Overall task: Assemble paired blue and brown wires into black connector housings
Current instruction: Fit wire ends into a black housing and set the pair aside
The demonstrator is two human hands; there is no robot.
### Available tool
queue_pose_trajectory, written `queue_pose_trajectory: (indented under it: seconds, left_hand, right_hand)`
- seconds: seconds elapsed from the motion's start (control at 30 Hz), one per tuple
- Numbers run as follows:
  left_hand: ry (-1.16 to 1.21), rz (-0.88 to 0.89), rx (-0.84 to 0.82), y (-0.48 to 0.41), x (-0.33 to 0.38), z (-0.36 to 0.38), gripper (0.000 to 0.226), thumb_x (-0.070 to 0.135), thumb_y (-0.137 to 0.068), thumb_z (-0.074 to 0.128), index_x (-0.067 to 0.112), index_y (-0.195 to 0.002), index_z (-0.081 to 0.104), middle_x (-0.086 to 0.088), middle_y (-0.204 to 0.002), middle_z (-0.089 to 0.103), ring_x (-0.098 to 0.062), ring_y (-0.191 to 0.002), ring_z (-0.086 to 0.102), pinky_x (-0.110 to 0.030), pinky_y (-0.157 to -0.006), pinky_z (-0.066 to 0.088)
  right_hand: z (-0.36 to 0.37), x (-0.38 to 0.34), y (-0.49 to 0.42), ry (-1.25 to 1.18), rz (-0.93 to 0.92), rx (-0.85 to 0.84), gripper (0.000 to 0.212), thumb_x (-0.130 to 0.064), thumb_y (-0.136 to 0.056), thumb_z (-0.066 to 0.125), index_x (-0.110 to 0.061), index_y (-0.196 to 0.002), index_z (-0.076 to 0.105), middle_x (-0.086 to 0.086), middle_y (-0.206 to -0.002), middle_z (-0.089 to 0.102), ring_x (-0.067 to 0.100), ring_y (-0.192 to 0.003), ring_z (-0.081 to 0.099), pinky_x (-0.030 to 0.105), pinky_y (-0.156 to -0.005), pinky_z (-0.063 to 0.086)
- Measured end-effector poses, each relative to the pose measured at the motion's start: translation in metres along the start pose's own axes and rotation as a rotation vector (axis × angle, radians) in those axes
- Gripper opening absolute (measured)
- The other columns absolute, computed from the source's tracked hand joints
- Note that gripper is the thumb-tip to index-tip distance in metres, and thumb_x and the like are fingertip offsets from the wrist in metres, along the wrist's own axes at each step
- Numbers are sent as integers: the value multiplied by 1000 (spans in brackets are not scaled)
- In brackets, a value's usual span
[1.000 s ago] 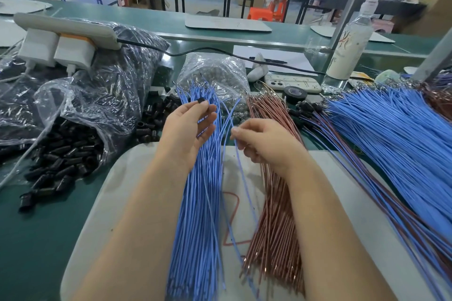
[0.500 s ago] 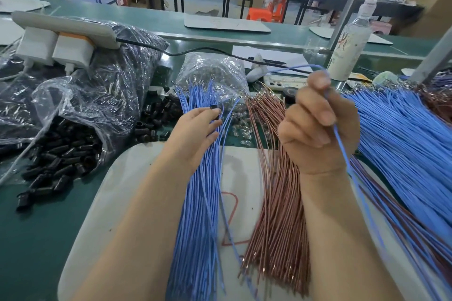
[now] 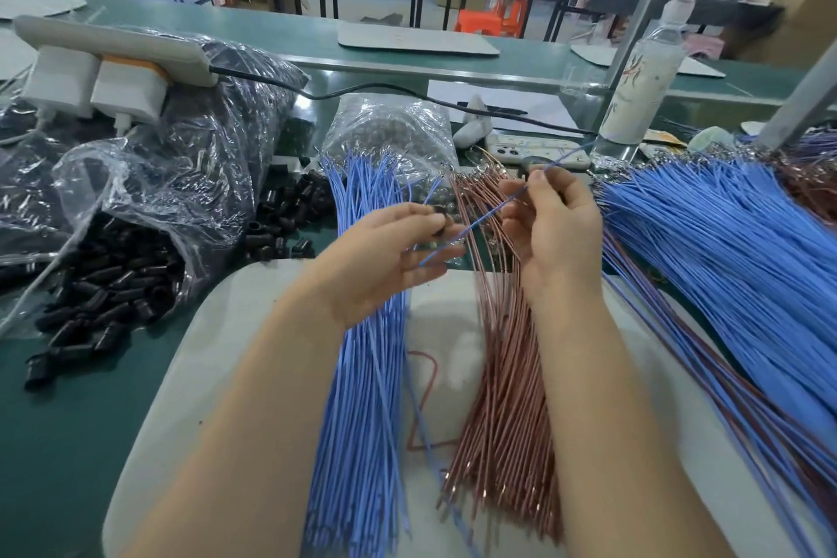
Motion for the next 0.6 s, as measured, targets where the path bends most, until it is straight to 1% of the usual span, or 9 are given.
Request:
queue_pose_trajectory:
  seconds: [0.1, 0.17, 0.2, 0.27, 0.33, 0.37, 0.43, 0.53, 0.6]
  left_hand:
    - [-69, -20, -134, 5, -4, 9, 9, 12, -86, 58, 9, -95, 59, -8, -100, 73, -19, -95, 70, -28, -84, 56]
    - [-64, 2, -140, 6, -3, 8, 16, 14, -79, 62, 7, -94, 60, -7, -95, 73, -14, -89, 70, -25, -82, 56]
    - [-70, 18, -130, 5, -2, 8, 14, 12, -80, 62, 7, -93, 61, -6, -93, 74, -13, -88, 70, -23, -81, 56]
    - [-84, 44, -104, 4, -2, 7, 7, 7, -87, 58, 8, -93, 63, -5, -92, 74, -11, -87, 70, -21, -79, 55]
    - [-98, 56, -68, 1, -3, 5, 9, 5, -90, 55, 7, -95, 63, -5, -94, 73, -10, -87, 69, -20, -77, 55]
    - [-117, 59, -41, 0, -3, 3, 9, 5, -91, 55, 7, -96, 63, -5, -95, 72, -10, -87, 69, -19, -77, 55]
    - [-203, 66, 29, -2, -3, -1, 9, 8, -91, 57, 8, -98, 62, -4, -97, 72, -8, -86, 69, -19, -77, 55]
    - [-308, 88, 105, -4, -4, -5, 13, 10, -89, 61, 7, -102, 62, -4, -97, 72, -6, -83, 69, -19, -79, 55]
    - [-333, 106, 119, -4, -3, -5, 18, 9, -88, 63, 5, -105, 62, -6, -98, 73, -10, -88, 69, -21, -84, 54]
  right_hand:
    - [-9, -1, -3, -100, -6, 89, 12, -11, -99, 46, -17, -90, 50, 3, -71, 65, 7, -48, 54, 16, -46, 45]
    - [-7, 0, -2, -162, 41, 63, 12, -11, -98, 49, -16, -88, 52, 4, -73, 65, 6, -49, 55, 16, -46, 46]
    - [-3, 3, -2, -134, 70, 18, 12, -10, -97, 51, -16, -86, 54, 3, -73, 66, 5, -49, 55, 16, -47, 47]
    - [6, 11, 0, 74, 103, -115, 13, -8, -95, 54, -14, -84, 59, 3, -75, 65, 6, -53, 54, 16, -49, 49]
    - [13, 17, 3, 253, 90, -208, 16, -7, -94, 55, -12, -81, 63, 4, -74, 62, 8, -57, 52, 17, -53, 51]
    - [13, 18, 2, 288, 73, -208, 17, -7, -94, 55, -12, -81, 64, 4, -72, 61, 6, -55, 53, 18, -55, 52]
    - [9, 15, 0, 294, 34, -152, 17, -9, -95, 55, -12, -81, 64, 2, -68, 61, 2, -50, 54, 17, -55, 52]
    - [3, 11, -3, 209, 27, -98, 18, -8, -97, 51, -12, -82, 62, 2, -65, 61, 2, -47, 56, 17, -52, 50]
    - [3, 10, -3, 178, 16, -93, 18, -7, -97, 50, -10, -83, 61, 3, -64, 61, 3, -46, 57, 16, -51, 50]
Point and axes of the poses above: each hand's wrist, its own y-axis away from the middle knuckle, its own z-axis out of the palm, x = y × z, the point moved 5 cm from there along -y, towards the middle knuckle
